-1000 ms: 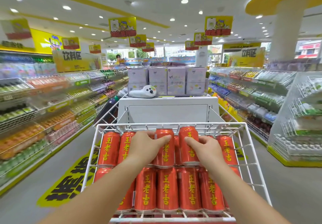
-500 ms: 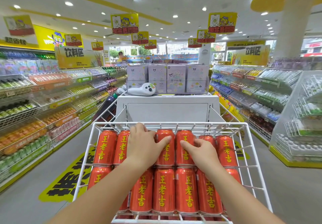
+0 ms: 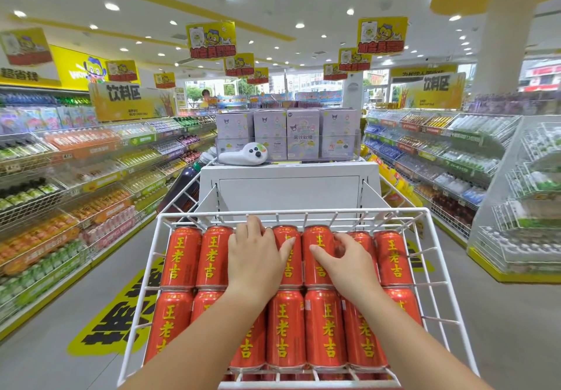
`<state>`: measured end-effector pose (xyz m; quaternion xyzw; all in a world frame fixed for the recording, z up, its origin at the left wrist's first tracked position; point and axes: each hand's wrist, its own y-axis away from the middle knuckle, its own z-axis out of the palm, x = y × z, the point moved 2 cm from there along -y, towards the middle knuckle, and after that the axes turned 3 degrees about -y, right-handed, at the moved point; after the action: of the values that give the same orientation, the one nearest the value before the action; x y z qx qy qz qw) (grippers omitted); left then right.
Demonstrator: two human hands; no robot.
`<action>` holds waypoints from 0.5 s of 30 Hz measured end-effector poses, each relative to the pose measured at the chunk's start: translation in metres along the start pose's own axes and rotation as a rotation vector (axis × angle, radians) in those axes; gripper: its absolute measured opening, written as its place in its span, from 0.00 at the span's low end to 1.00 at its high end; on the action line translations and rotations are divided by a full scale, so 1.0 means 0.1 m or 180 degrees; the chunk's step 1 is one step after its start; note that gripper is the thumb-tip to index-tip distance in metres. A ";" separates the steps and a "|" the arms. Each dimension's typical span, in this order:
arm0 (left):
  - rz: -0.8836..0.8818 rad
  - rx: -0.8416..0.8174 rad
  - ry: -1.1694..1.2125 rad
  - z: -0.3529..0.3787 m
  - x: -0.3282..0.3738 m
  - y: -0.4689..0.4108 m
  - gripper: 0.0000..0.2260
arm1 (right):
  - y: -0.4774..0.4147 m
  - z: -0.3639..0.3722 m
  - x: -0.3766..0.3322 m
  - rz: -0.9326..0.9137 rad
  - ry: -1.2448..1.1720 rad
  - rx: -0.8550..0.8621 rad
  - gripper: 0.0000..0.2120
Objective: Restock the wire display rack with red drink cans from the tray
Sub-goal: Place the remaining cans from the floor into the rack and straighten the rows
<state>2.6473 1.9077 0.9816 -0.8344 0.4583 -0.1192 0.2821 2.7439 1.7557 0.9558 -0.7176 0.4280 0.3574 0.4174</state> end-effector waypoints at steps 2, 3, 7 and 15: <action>0.0064 -0.0047 0.0014 -0.02 0.00 0.01 0.28 | 0.00 -0.01 -0.02 0.0006 0.0134 -0.0054 0.36; 0.0103 -0.0078 0.0047 -0.03 -0.01 0.02 0.28 | 0.00 -0.02 -0.03 0.0012 0.0245 -0.0094 0.36; 0.0444 -0.0140 0.0085 -0.08 -0.05 0.12 0.27 | 0.09 -0.03 -0.10 -0.0103 0.0788 -0.0185 0.33; 0.1094 -0.0498 0.0040 -0.20 -0.25 0.42 0.37 | 0.52 -0.07 -0.21 -0.0637 0.2484 -0.0061 0.44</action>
<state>2.5952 1.9037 0.9755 -0.7625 0.6037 -0.0385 0.2297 2.6895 1.7418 0.9619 -0.8414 0.4790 0.0197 0.2495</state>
